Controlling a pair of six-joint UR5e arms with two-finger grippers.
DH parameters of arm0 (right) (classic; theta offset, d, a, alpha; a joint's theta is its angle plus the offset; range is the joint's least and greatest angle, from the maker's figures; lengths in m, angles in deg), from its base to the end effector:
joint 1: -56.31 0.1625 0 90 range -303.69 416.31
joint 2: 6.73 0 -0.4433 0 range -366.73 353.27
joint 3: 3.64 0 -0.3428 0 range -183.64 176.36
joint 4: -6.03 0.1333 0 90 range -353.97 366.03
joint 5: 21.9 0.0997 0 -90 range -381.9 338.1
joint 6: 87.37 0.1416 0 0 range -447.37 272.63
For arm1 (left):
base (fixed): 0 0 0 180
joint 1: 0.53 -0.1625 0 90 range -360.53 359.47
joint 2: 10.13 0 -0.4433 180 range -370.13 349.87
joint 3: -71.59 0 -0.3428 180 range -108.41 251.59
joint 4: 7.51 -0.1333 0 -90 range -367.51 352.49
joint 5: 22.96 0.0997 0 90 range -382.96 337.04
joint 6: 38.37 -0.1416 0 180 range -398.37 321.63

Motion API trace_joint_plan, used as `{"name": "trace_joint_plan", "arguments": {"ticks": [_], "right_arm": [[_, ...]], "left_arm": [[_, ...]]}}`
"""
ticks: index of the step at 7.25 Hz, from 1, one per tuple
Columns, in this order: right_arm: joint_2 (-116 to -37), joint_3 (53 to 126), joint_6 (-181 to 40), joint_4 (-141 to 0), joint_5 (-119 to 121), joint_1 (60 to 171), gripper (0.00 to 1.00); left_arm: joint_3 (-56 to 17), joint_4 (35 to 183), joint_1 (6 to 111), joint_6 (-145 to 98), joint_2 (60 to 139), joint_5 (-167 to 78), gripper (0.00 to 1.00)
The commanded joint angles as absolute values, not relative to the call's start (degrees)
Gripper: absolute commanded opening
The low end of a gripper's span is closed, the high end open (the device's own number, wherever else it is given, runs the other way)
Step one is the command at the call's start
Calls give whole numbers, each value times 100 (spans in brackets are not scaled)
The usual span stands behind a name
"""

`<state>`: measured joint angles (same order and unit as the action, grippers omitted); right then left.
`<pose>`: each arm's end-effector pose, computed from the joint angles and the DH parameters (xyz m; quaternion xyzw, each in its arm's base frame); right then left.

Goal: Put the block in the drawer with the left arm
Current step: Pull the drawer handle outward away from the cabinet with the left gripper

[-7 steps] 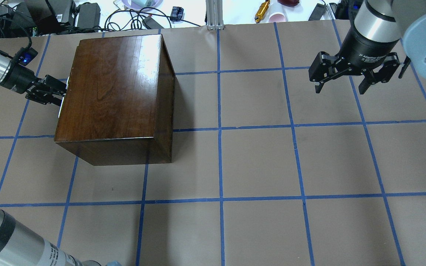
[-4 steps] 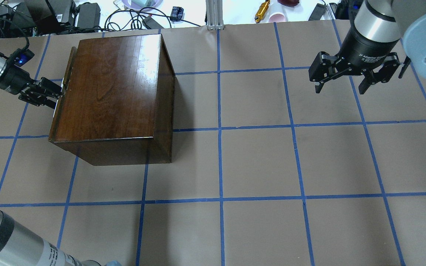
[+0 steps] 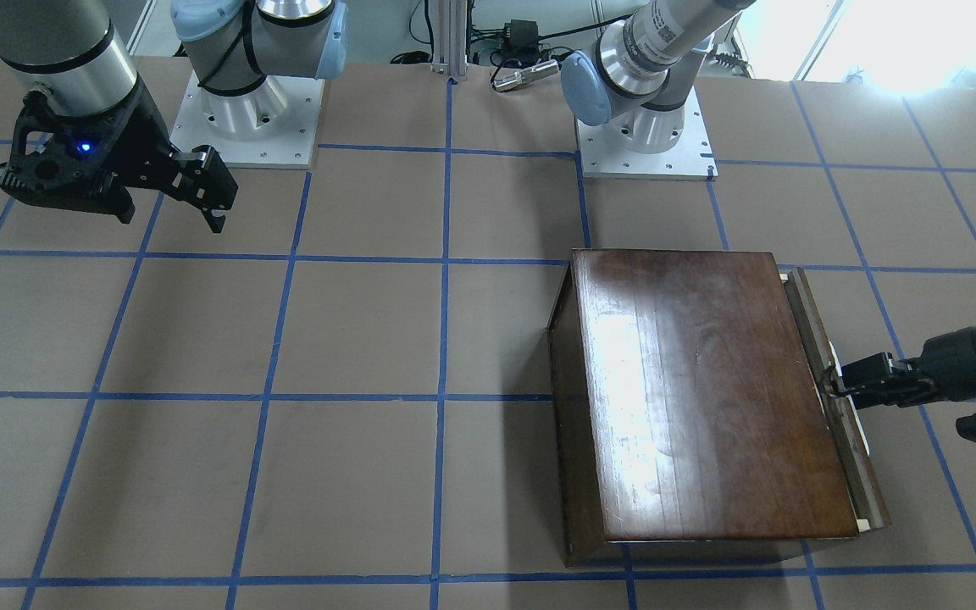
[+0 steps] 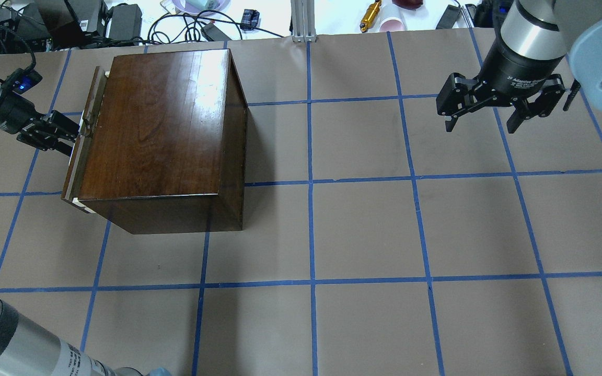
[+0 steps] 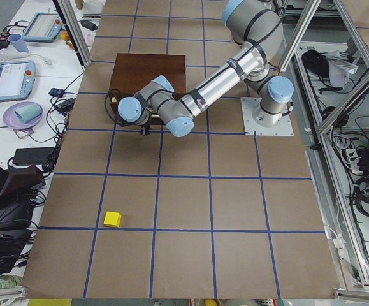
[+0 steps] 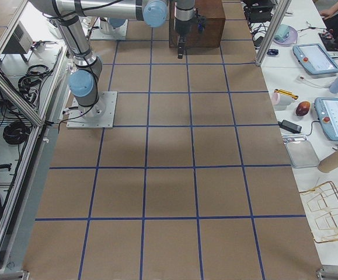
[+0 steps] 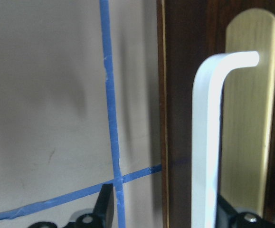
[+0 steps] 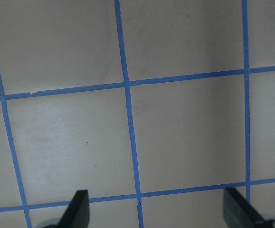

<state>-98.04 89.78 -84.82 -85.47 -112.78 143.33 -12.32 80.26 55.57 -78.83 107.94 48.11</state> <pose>0.1086 -0.4369 0.4504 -0.0482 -0.9988 -0.0054 0.0077 0.1720 -0.5773 0.2656 -0.0274 -0.9718 -0.0369 0.2313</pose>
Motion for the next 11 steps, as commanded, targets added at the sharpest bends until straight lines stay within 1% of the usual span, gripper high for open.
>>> {"name": "trace_joint_plan", "arguments": {"ticks": [1,11], "right_arm": [[-9804,8978,-8482,-8547,-11278,14333,100],[-9804,8978,-8482,-8547,-11278,14333,100]], "left_arm": [[-1235,8021,5554,-7871,10773,5095,68],[-980,8012,5528,-7783,10791,5965,68]]}}
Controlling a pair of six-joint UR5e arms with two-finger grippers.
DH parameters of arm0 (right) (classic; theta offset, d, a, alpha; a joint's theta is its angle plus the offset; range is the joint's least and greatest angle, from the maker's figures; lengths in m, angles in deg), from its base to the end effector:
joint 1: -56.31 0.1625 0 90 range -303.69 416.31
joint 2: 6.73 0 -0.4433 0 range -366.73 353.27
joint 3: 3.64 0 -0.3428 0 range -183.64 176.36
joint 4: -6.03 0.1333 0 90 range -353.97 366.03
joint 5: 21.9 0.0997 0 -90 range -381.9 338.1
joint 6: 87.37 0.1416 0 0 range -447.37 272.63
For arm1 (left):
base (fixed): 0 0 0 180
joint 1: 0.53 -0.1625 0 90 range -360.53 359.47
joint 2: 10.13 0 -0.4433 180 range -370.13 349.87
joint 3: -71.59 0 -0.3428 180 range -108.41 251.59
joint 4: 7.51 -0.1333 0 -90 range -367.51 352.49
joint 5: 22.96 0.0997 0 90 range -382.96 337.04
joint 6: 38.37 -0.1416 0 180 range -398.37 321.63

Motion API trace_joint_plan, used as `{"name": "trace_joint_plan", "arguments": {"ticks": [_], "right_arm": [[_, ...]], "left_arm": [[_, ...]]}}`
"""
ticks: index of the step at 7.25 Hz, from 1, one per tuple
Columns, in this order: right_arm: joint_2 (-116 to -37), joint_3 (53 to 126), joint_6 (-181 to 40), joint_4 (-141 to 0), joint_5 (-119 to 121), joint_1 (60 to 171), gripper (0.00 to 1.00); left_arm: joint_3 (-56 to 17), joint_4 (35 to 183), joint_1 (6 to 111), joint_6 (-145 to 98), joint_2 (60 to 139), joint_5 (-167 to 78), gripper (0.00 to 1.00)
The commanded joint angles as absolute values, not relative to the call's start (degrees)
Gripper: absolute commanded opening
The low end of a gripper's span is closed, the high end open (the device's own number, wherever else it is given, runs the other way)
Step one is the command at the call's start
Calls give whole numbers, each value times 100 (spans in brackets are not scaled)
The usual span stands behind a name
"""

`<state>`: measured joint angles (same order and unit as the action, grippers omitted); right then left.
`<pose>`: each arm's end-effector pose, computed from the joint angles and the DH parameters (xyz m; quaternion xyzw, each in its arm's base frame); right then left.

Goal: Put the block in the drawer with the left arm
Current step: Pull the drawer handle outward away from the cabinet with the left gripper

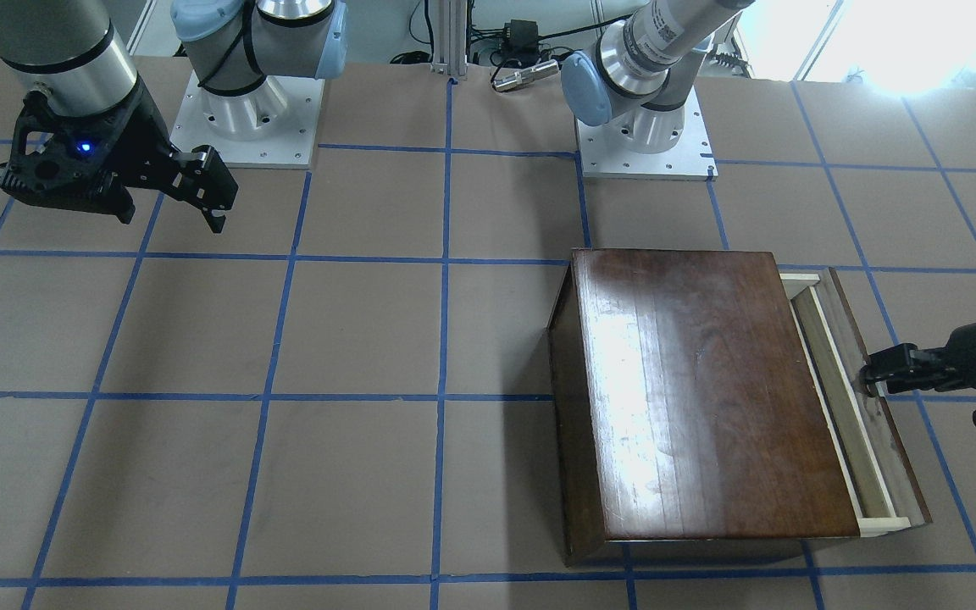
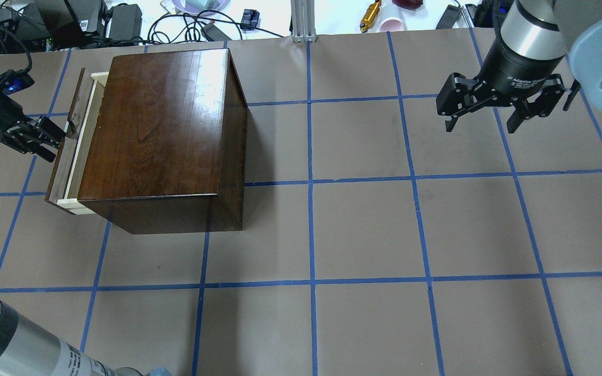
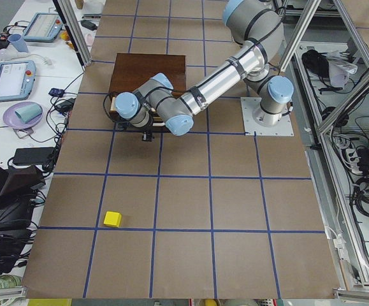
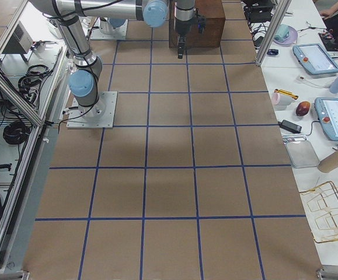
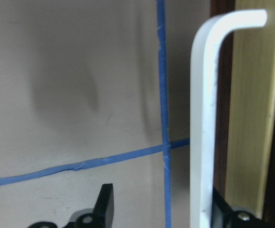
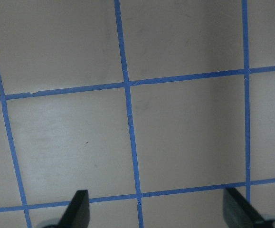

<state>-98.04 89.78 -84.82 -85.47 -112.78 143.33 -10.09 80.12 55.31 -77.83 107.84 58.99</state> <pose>0.1086 -0.4369 0.4504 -0.0482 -0.9988 -0.0054 0.0077 0.2014 -0.5695 0.2753 -0.0351 -0.9856 -0.0784 0.1453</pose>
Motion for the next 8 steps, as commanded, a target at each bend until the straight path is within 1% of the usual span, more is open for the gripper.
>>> {"name": "trace_joint_plan", "arguments": {"ticks": [1,8], "right_arm": [[-9796,8978,-8482,-8547,-11278,14333,100],[-9804,8978,-8482,-8547,-11278,14333,100]], "left_arm": [[-893,8012,5528,-7783,10799,6209,68],[-813,8012,5493,-7783,10817,6379,68]]}}
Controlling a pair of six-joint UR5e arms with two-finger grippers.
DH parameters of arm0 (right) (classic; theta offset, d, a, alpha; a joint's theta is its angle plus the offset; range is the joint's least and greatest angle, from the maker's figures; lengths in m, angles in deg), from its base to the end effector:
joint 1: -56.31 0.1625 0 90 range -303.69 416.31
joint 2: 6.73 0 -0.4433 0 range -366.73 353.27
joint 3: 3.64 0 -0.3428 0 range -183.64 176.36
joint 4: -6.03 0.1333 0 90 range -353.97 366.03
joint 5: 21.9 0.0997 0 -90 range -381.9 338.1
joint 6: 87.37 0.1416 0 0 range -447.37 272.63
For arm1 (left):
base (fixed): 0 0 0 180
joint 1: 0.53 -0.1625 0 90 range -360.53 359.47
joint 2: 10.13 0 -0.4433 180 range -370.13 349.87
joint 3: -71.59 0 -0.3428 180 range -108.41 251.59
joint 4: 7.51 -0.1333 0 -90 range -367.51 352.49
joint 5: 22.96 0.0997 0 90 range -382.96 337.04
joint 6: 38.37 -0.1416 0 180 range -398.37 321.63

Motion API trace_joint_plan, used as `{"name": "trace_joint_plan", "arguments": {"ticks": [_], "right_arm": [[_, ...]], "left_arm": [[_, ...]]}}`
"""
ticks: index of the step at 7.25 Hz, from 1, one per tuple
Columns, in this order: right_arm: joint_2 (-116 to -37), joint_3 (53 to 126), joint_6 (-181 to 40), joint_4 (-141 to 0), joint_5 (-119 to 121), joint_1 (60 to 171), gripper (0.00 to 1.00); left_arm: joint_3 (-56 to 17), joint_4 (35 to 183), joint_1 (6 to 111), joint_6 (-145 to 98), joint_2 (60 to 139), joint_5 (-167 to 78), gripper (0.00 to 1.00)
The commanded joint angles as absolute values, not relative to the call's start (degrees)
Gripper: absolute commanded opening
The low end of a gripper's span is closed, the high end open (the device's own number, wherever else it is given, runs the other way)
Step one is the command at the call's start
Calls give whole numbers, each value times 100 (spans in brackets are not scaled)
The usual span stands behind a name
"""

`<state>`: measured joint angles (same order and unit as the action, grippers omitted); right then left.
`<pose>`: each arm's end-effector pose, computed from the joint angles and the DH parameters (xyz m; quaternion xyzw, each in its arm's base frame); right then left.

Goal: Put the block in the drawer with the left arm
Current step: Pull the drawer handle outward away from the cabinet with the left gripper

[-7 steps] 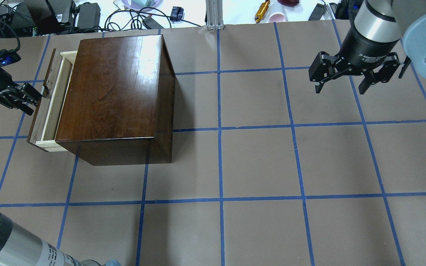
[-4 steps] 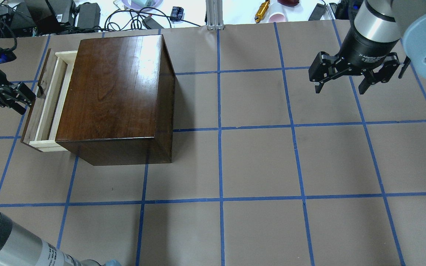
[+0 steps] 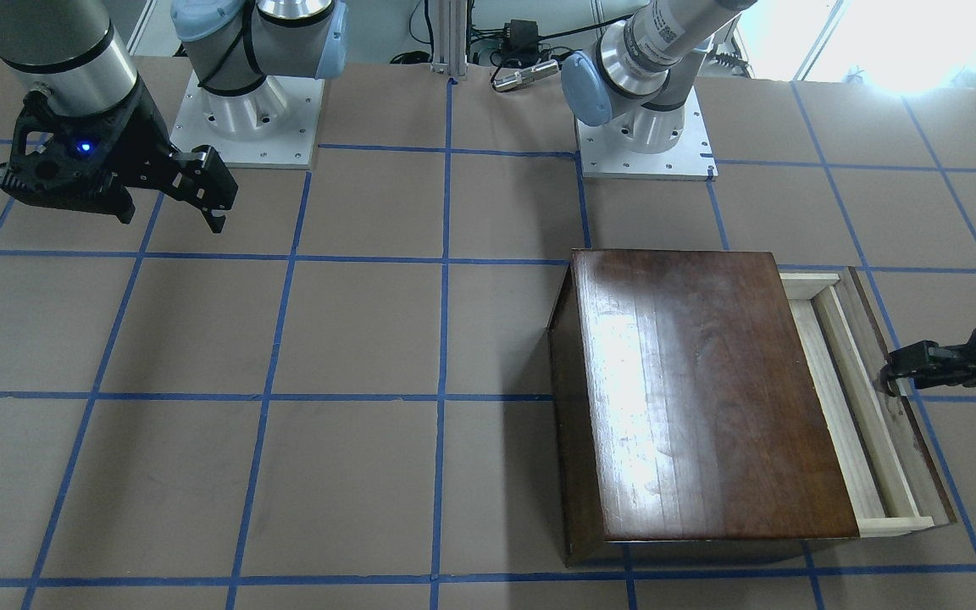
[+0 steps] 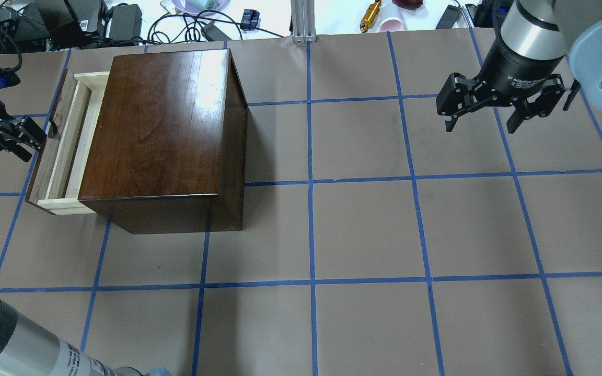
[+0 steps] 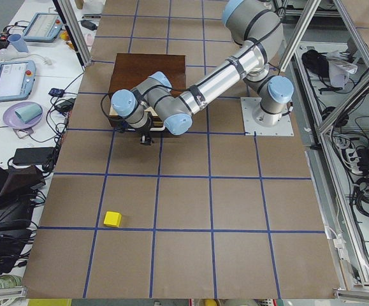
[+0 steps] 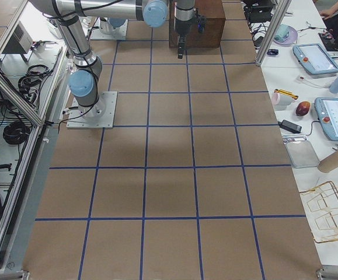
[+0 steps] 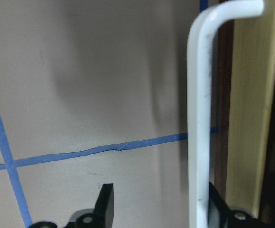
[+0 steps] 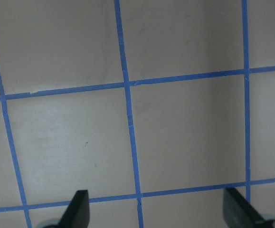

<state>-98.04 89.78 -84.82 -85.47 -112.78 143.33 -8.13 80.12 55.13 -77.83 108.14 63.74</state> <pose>0.1086 -0.4369 0.4504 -0.0482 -0.9988 -0.0054 0.0077 0.2183 -0.5702 0.2841 -0.0403 -0.9895 -0.0915 0.1044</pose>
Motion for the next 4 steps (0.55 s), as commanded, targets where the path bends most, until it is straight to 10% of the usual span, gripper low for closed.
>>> {"name": "trace_joint_plan", "arguments": {"ticks": [1,4], "right_arm": [[-9804,8978,-8482,-8547,-11278,14333,100],[-9804,8978,-8482,-8547,-11278,14333,100]], "left_arm": [[-804,8012,5432,-7783,10817,6388,68],[-804,8012,5361,-7801,10843,6370,68]]}}
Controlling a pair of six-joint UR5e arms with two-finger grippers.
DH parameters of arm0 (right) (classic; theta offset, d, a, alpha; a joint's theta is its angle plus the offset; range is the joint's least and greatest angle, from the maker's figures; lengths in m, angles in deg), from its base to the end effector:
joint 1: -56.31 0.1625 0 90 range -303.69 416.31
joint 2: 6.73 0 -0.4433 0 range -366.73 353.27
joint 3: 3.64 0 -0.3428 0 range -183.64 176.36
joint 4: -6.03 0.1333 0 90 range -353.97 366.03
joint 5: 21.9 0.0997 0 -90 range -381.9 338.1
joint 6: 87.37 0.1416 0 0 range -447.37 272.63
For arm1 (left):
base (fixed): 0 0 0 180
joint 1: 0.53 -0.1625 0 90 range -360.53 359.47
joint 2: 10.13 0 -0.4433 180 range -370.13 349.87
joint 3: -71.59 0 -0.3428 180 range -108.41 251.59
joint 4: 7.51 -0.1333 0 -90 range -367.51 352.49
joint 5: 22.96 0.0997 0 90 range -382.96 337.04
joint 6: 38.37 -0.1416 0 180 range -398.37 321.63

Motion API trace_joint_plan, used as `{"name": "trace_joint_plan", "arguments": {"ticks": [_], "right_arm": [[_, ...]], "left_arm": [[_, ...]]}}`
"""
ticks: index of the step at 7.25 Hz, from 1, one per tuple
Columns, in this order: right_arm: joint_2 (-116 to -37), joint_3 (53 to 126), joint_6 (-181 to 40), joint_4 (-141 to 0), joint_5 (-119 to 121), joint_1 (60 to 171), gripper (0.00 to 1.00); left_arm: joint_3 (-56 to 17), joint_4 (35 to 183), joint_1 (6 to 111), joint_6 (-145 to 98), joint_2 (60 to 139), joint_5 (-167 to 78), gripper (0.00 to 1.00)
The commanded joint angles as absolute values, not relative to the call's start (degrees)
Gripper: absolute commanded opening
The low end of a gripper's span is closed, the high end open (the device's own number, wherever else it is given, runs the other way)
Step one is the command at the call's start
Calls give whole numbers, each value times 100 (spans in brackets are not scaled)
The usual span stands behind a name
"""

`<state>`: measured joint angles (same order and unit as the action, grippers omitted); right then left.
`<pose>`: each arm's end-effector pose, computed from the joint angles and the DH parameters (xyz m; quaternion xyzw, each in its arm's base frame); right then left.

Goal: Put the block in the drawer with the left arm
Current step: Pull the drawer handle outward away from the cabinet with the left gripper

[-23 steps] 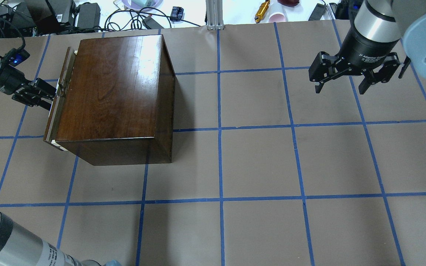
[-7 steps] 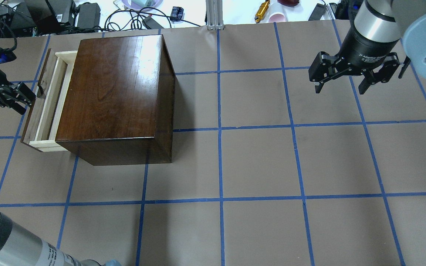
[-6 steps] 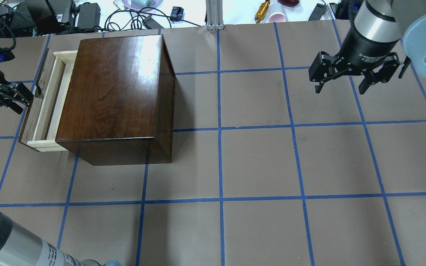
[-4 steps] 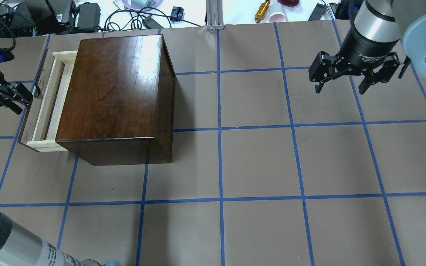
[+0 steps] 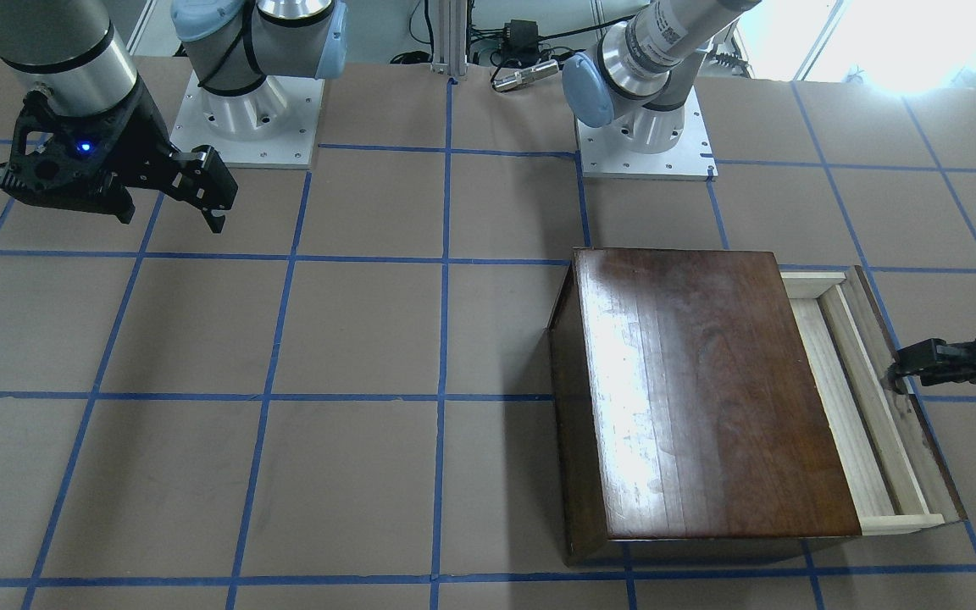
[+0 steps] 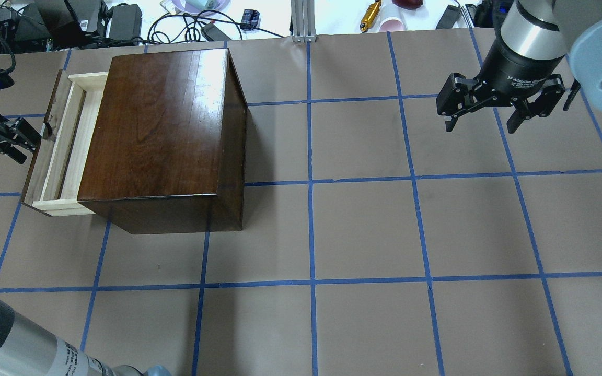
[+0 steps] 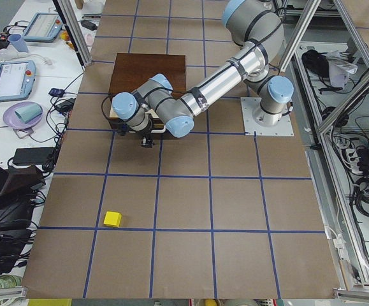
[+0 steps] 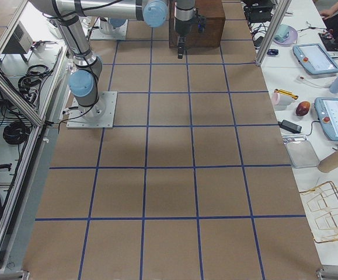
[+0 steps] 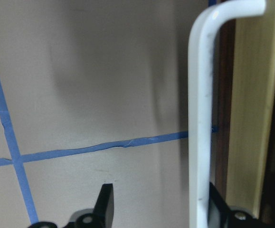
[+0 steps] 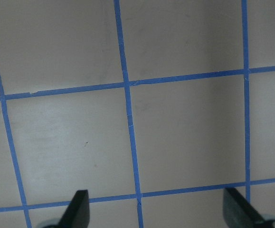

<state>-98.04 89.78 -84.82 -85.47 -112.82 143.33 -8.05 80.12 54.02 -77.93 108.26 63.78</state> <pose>0.1085 -0.4368 0.4504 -0.0482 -0.9988 -0.0054 0.0080 0.2297 -0.5663 0.2833 -0.0316 -0.9898 -0.0909 0.1053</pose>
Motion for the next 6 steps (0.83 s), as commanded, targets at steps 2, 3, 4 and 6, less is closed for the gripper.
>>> {"name": "trace_joint_plan", "arguments": {"ticks": [2,3,4,6], "right_arm": [[-9804,8978,-8482,-8547,-11287,14333,100],[-9804,8978,-8482,-8547,-11278,14333,100],[-9804,8978,-8482,-8547,-11278,14333,100],[-9804,8978,-8482,-8547,-11278,14333,100]], "left_arm": [[-804,8012,5273,-7783,10835,6361,68],[-813,8012,5273,-7775,10817,6335,68],[-813,8012,5273,-7774,10817,6335,70],[-813,8038,5273,-7766,10773,6291,100]]}}
